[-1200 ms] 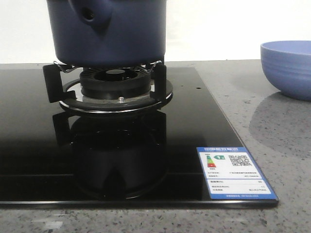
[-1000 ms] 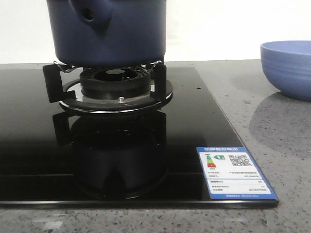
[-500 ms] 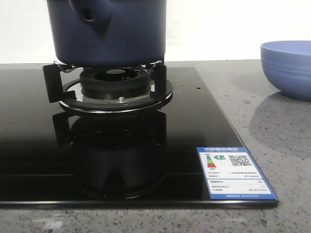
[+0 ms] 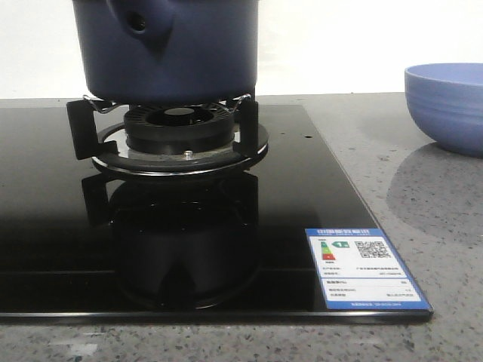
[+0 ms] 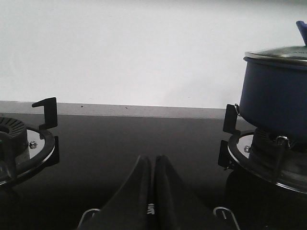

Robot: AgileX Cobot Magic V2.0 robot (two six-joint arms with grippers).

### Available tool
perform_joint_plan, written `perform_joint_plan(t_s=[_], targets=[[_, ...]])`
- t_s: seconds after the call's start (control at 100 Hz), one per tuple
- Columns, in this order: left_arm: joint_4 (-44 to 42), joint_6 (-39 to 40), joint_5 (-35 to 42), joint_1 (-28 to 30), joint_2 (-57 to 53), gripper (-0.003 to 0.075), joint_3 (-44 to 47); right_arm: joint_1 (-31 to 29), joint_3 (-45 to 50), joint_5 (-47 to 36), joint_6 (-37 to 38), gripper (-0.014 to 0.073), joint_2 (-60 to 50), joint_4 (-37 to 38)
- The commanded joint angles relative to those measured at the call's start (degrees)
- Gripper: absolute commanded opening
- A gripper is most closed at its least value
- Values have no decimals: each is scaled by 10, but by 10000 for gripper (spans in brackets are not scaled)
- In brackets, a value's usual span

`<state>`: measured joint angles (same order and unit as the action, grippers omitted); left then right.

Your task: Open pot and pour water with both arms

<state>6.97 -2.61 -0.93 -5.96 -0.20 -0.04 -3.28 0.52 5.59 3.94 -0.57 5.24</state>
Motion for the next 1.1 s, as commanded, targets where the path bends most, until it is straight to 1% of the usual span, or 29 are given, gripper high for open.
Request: perform_joint_plan(t_s=[0.0,0.36,0.61,0.68,0.76,0.82,0.9,0.93,0.98,1.09], targets=[[0,6,45,1,-17,-20,19,-3,14,-48,-4,-42,-11,7],[0,6,45,1,-17,-20,19,-3,14,-48,-3,-42,-11,7],[32,6,45,1,-17,-20,19,-3,14,-51,7,-42,-11,0],[66,6,45,1,-17,-20,19,-3,14,-62,8,-42,-11,-37],[121,6,53,1,-17,-20,19,-3,14,-82,8,-42,-11,-117],[189,6,62,1,-17,-20,19,-3,14,-86,8,-42,-11,-197],[282,6,69,1,-17,-20,17,-3,14,-85,8,-42,-11,-270],[315,6,69,1,-17,-20,16,-3,13,-85,8,-42,-11,-283],[339,6,69,1,-17,-20,13,-3,8,-75,8,-42,-11,-293],[341,6,39,1,-15,-20,-14,-3,-29,6,7,-42,-8,-292]])
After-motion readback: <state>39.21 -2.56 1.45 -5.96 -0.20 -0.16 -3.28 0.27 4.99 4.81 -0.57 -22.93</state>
